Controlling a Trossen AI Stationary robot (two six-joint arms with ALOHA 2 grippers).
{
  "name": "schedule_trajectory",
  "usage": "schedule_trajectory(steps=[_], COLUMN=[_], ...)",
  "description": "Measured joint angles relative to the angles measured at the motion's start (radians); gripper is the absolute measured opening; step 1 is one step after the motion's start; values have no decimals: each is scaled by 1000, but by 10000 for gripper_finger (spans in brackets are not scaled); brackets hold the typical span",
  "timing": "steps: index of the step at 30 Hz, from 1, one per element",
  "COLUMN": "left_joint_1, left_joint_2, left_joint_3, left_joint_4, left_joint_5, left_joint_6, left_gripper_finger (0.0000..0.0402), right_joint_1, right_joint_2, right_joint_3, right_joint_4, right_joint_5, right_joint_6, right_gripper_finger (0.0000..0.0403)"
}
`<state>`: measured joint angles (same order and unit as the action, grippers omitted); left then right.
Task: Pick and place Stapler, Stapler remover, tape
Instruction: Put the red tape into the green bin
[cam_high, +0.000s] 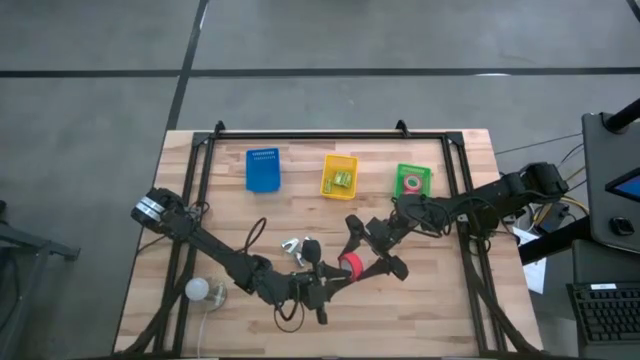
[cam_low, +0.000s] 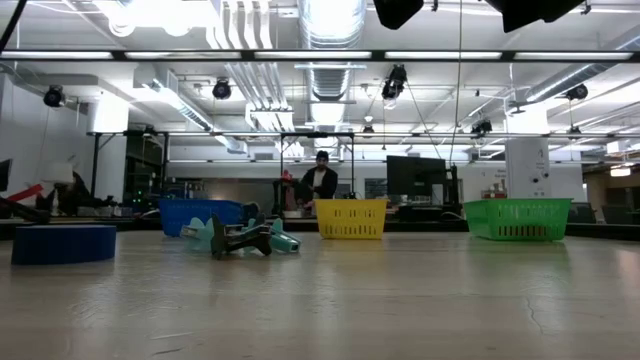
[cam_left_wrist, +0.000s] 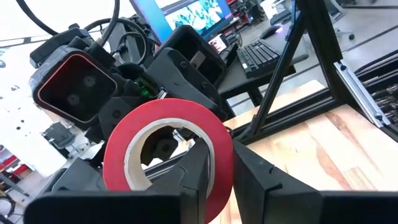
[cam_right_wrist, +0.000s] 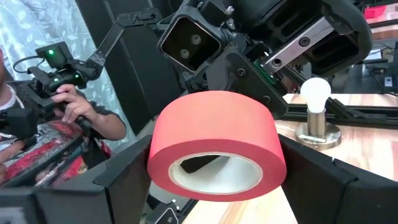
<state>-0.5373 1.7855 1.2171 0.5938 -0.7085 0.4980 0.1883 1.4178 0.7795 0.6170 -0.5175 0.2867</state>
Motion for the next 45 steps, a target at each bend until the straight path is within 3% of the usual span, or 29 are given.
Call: schedule_trajectory(steps=[7,12,20,28,33,38,45], left_joint_1=[1,-5,-34,-84,-92,-75,-67], left_joint_2=[0,-2,-32,-40,-40,-37,-37], left_joint_3=[0,0,-2,-12,-22,-68,-108], left_joint_4=[0,0,-2,-8,-42,-56,-44], left_joint_5=[3,-9,-130,-164,-176,-182,-182], left_joint_6=[-21,-26,51,41,-69,-154,-220], left_gripper_finger=[74,126,196,206,206,206,206], right_joint_1=[0,-1,-9,-37,-74,-130,-264], right_joint_2=[0,0,-3,-41,-99,-180,-270], right_joint_3=[0,0,2,0,0,1,57], right_joint_4=[2,-9,-34,-180,-375,-649,-1143], right_joint_5=[0,0,8,17,39,179,520], right_joint_6=[-3,6,39,79,153,217,296], right_gripper_finger=[277,289,284,286,282,280,289])
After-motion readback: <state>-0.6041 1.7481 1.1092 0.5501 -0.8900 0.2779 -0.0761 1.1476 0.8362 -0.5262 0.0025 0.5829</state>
